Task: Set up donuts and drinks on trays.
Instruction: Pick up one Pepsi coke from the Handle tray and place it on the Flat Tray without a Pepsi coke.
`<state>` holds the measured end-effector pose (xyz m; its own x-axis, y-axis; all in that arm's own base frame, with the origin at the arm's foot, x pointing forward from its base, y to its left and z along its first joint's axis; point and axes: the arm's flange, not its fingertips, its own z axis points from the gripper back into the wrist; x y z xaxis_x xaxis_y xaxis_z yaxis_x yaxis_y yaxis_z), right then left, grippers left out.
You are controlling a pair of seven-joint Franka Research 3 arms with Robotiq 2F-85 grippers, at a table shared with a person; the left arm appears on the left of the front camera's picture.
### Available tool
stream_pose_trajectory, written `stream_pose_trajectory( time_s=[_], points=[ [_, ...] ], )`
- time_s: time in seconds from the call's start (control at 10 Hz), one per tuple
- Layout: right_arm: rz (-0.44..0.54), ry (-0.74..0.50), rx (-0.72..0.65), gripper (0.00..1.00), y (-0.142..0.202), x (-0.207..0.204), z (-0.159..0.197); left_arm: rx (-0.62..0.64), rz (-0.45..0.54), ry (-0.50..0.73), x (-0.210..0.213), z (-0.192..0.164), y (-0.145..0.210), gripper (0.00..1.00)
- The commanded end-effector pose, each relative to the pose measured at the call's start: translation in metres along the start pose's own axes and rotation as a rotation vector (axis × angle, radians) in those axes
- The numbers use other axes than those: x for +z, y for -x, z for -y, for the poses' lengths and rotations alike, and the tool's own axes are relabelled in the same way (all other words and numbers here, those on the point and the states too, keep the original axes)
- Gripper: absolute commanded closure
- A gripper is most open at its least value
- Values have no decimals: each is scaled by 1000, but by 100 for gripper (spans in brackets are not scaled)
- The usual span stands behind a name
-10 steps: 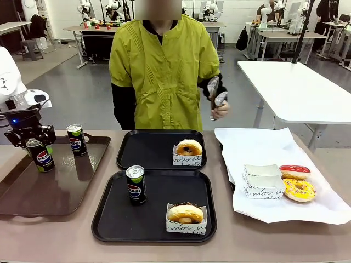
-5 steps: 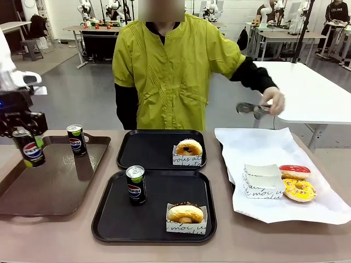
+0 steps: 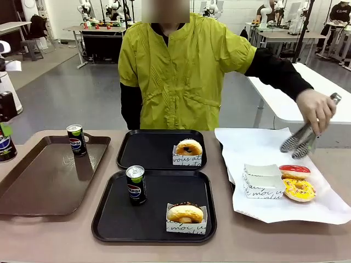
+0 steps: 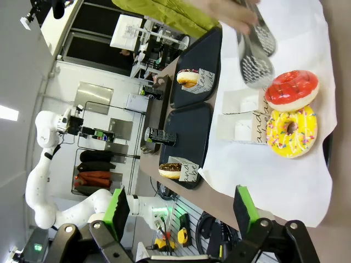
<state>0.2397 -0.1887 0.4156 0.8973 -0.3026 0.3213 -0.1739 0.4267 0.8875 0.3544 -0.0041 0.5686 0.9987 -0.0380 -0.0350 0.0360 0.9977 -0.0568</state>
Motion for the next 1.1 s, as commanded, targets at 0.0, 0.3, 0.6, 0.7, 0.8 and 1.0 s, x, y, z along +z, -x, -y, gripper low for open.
stream_pose_trajectory(
  time_s=[0.0,0.3,0.6,0.7,0.8,1.0],
  points=[
    [3,-11,5,0,0,1,0,-7,-29,-7,-7,2,-10,100],
    [3,-11,5,0,0,1,0,-7,-29,-7,-7,2,-10,100],
    [3,-11,5,0,0,1,0,-45,30,-3,-5,40,-23,41],
    [3,-11,5,0,0,1,0,-62,59,-6,-5,58,-30,41],
    [3,-11,5,0,0,1,0,-88,80,-9,-9,81,-35,41],
    [3,-11,5,0,0,1,0,-139,100,-23,-15,118,-56,41]
  ],
)
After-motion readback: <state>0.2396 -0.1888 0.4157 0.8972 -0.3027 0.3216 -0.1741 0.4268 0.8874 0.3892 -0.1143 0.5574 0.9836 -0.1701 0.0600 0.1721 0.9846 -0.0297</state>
